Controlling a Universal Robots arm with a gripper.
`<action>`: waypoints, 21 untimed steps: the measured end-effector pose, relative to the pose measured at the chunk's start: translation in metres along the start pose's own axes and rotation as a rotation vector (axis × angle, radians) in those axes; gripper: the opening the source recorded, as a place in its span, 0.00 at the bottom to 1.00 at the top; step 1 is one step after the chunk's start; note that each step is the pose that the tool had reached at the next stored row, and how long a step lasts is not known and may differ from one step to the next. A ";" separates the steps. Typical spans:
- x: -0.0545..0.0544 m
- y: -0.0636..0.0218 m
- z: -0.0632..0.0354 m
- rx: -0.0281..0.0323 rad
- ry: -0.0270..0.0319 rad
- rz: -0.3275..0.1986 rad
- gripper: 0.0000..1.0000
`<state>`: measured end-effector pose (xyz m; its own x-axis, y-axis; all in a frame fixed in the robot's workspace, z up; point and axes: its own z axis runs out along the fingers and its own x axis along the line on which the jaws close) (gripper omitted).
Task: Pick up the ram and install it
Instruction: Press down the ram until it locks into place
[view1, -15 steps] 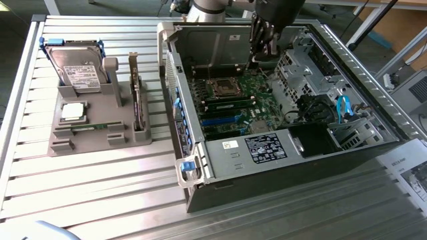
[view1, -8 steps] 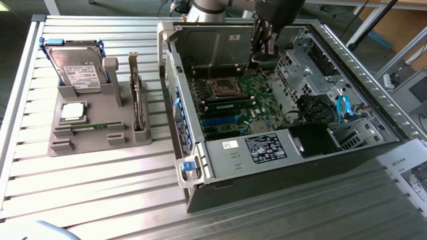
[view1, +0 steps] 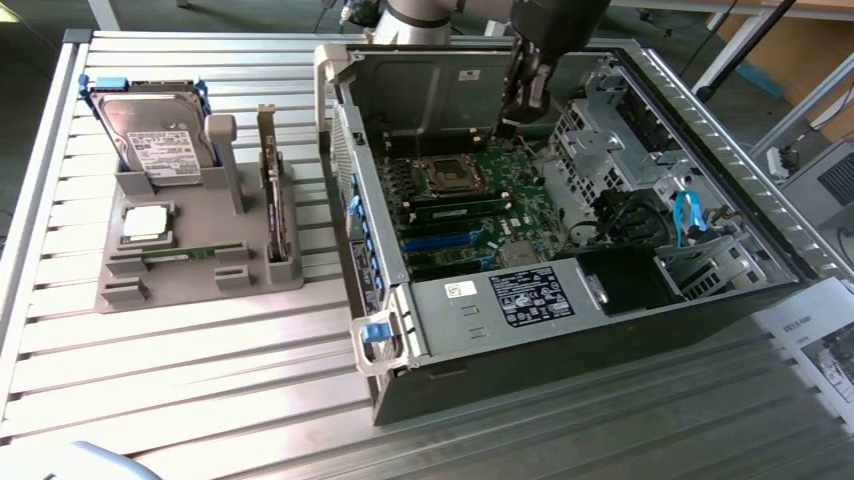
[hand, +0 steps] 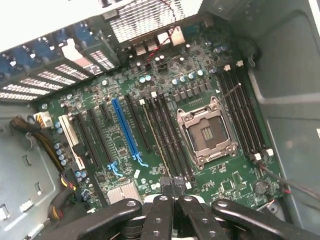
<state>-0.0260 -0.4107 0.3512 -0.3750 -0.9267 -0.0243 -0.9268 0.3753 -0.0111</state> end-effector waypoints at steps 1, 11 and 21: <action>0.000 0.0000 0.0000 0.0003 0.0002 0.014 0.10; 0.000 0.0000 0.0002 0.0037 0.0017 0.152 0.10; 0.000 0.0000 0.0005 0.0070 0.0032 0.291 0.10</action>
<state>-0.0260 -0.4107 0.3507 -0.6249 -0.7803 -0.0243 -0.7803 0.6253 -0.0111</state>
